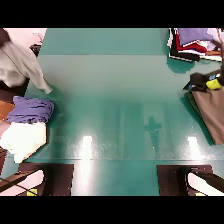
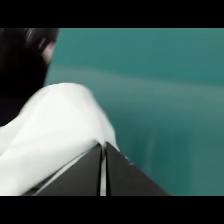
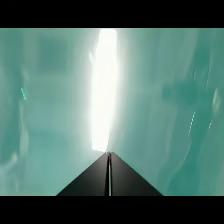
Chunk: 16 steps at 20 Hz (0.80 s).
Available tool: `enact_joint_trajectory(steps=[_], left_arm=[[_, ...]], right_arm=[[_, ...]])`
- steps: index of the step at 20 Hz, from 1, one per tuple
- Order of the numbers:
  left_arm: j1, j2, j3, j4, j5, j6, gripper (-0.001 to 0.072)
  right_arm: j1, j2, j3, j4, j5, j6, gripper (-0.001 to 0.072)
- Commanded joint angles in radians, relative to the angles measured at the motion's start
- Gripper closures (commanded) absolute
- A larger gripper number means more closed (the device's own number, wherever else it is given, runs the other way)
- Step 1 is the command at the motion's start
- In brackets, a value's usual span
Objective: Fold the shirts.
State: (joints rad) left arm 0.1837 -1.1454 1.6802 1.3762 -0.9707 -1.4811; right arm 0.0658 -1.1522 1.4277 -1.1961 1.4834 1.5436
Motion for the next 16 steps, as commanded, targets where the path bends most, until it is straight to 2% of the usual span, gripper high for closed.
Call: enact_joint_trajectory(steps=[1,5,8,11,15,16], left_arm=[[-0.070,0.118,0.185,-0.268,-0.120,0.129,0.0684],[-0.323,0.139,0.257,-0.272,-0.167,0.128,0.0684],[-0.450,0.100,0.238,-0.269,-0.270,0.126,0.0684],[-0.557,0.035,0.147,-0.269,-0.333,0.119,0.0683],[-0.670,-0.062,-0.040,-0.270,-0.311,0.119,0.0681],[-0.689,-0.090,-0.077,-0.270,-0.306,0.119,0.0541]], right_arm=[[0.001,0.000,0.150,0.000,-0.102,0.000,0.0693],[0.001,0.000,0.304,-0.001,-0.164,0.000,0.0693],[0.001,0.000,0.378,0.000,-0.164,0.000,0.0693],[0.001,0.001,0.400,0.000,-0.145,0.000,0.0693],[0.001,0.000,0.399,-0.001,-0.084,0.000,0.0693],[0.001,0.000,0.399,-0.001,-0.073,0.000,0.0693]])
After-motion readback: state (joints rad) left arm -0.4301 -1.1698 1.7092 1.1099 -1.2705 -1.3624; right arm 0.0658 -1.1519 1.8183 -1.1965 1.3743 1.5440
